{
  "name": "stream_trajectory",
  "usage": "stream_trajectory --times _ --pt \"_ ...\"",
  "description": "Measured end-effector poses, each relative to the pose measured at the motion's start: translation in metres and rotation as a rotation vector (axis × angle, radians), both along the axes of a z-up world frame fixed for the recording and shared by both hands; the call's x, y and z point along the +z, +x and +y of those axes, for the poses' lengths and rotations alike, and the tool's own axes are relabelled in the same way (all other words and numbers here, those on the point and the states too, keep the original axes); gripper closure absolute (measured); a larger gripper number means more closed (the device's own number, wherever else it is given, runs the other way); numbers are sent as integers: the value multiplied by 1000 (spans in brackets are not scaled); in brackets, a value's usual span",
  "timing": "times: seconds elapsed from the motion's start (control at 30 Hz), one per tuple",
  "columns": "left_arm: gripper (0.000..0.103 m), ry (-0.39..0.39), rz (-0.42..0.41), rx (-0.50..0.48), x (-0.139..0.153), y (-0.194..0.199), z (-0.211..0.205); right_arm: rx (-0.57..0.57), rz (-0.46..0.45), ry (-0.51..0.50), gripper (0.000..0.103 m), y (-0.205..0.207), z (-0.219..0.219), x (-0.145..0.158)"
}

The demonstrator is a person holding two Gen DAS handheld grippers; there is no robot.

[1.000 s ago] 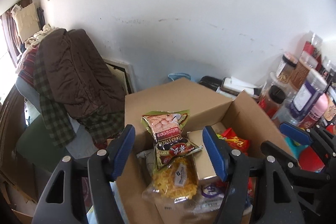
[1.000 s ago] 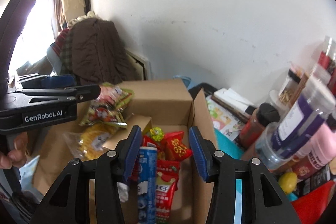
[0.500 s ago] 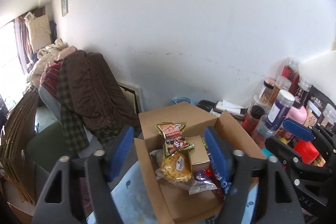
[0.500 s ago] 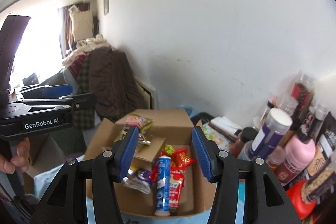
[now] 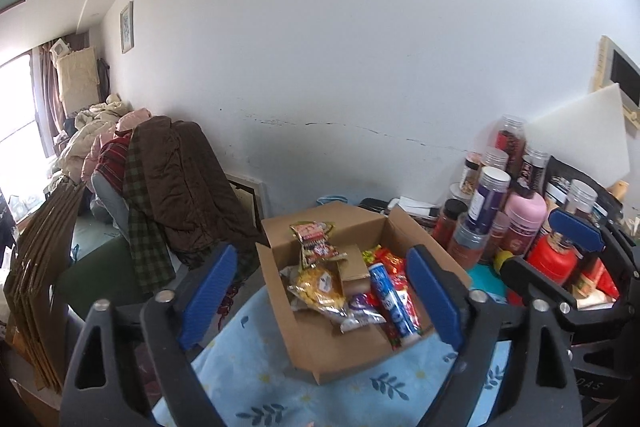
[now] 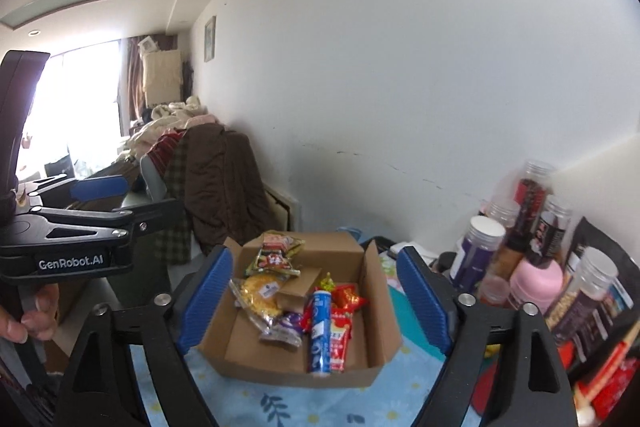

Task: Organize snacks

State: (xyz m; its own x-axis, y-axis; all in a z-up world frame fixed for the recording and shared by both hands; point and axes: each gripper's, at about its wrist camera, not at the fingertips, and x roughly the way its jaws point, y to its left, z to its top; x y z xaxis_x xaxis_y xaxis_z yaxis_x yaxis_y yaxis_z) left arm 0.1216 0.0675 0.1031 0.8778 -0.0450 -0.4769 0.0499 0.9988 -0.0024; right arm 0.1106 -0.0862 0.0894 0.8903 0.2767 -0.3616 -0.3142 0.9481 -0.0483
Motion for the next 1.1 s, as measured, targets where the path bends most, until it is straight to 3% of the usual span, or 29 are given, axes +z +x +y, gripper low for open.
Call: stream_trajectory --times 0.57,0.77,1.1 --pt "12 -24 -12 3 -36 -79 -11 2 44 8 17 -70 -13 -40" --pt "12 -24 12 24 -47 -87 -12 18 58 28 17 -78 -16 -54" --pt "12 -57 61 59 -66 -89 -6 36 47 2 17 -84 -14 -52"
